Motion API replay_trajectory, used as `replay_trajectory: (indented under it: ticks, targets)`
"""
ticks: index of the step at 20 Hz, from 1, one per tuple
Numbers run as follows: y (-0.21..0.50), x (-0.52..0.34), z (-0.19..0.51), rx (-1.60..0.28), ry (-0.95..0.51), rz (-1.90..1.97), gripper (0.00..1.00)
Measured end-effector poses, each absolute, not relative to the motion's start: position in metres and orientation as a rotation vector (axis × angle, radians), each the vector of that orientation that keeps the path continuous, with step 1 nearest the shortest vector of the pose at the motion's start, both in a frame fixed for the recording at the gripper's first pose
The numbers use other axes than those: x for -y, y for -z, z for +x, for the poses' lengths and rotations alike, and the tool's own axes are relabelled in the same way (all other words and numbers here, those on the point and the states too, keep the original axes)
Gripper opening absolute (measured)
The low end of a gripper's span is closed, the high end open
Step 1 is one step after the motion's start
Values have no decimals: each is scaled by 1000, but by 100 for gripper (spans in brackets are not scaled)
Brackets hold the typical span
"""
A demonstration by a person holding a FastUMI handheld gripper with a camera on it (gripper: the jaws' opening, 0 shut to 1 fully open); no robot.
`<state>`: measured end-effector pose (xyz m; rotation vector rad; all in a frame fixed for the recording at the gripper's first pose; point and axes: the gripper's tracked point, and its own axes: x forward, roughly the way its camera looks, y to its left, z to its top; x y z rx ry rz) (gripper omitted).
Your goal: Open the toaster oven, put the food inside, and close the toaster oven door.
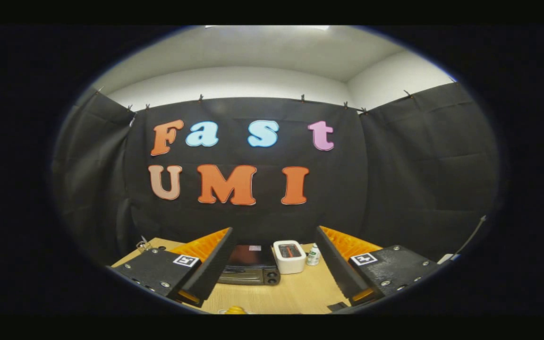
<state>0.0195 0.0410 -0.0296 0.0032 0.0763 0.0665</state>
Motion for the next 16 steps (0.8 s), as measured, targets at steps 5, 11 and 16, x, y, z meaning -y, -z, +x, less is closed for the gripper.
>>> replay_trajectory:
  ticks: [5,11,16]
  targets:
    - [63,-80,31,-142,-131,-4,100]
    - [121,-125,51,-239,-201,-9,100]
    - [181,-159,70,-327,-245,-15,100]
